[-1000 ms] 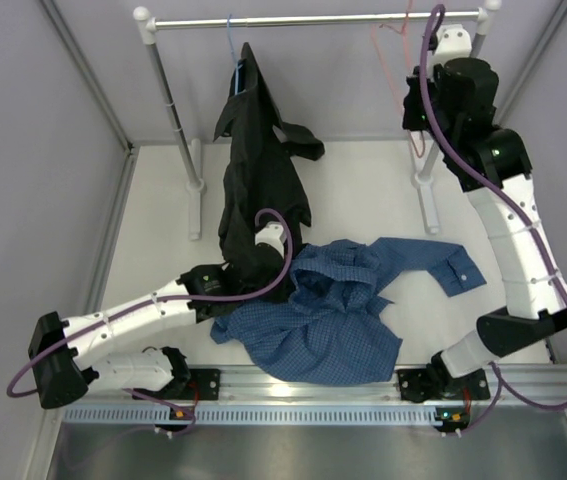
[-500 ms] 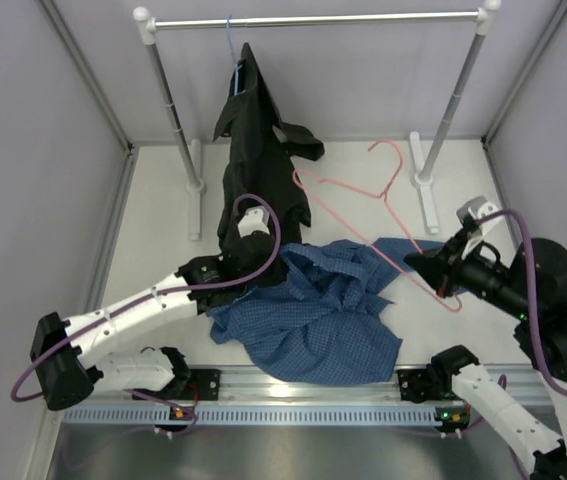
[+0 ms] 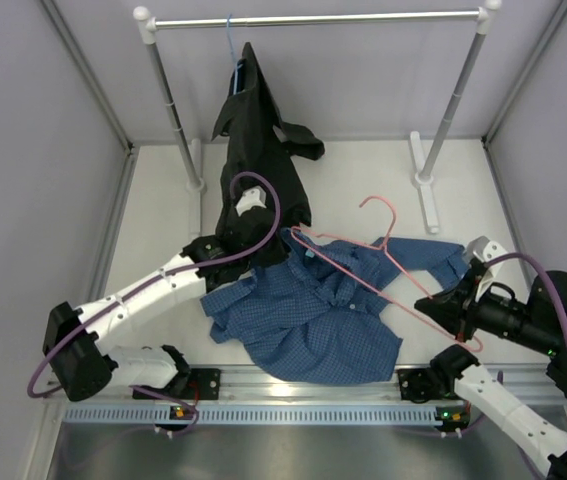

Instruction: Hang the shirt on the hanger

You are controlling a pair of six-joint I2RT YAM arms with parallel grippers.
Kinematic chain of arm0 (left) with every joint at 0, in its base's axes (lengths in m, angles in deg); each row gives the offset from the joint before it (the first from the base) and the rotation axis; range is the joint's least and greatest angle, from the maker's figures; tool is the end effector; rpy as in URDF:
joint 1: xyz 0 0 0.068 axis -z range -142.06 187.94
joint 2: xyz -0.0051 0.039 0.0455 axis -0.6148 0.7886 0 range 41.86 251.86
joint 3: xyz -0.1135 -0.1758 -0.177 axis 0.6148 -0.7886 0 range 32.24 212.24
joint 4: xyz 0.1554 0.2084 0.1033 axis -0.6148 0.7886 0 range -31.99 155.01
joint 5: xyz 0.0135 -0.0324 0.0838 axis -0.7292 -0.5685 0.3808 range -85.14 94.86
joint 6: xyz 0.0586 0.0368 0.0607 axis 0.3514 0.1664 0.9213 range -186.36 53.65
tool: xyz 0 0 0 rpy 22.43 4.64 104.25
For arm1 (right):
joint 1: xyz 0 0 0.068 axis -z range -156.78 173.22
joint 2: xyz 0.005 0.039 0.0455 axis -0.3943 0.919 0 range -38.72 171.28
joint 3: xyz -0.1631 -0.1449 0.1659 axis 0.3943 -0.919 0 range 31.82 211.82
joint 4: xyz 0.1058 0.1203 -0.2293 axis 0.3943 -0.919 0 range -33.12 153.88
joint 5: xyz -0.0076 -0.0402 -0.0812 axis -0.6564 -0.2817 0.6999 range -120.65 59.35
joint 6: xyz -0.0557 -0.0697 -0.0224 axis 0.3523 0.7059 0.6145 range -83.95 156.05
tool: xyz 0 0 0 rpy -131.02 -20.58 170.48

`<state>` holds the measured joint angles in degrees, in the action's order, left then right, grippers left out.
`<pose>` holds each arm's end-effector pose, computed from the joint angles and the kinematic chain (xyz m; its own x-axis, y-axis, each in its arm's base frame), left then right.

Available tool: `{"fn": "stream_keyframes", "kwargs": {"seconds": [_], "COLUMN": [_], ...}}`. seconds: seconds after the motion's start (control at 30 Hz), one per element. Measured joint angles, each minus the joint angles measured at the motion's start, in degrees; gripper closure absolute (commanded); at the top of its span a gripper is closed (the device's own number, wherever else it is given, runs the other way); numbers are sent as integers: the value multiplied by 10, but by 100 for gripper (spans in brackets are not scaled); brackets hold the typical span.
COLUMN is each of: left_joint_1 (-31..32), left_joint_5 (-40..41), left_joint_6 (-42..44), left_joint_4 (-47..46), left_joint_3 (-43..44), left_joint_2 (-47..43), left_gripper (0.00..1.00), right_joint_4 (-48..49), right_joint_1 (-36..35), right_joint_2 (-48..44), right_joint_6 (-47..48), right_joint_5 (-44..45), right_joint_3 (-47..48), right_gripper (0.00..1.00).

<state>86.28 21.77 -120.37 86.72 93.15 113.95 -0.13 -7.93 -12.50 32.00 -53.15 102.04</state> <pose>0.2352 -0.2282 0.2753 -0.7090 -0.3679 -0.6017 -0.0122 0.8594 -0.5112 0.0450 0.0641 0.4061 -0.3477 -0.1338 -0.9280 -0.7630 0.6157 0.1970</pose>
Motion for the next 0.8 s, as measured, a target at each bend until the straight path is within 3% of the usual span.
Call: {"fn": "stream_keyframes", "kwargs": {"seconds": [0.47, 0.8], "left_joint_1": [0, 13], "left_joint_5": [-71, -179], "left_joint_6": [21, 99], "left_joint_4": [0, 19], "left_joint_3": [3, 18], "left_joint_2": [-16, -22], "left_gripper": [100, 100], "right_joint_4": [-16, 52], "right_joint_1": [-17, -17], "right_joint_2": [32, 80], "right_joint_6": [-3, 13], "right_joint_5": [17, -56], "right_joint_3": [-36, -116], "right_gripper": [100, 100]}}
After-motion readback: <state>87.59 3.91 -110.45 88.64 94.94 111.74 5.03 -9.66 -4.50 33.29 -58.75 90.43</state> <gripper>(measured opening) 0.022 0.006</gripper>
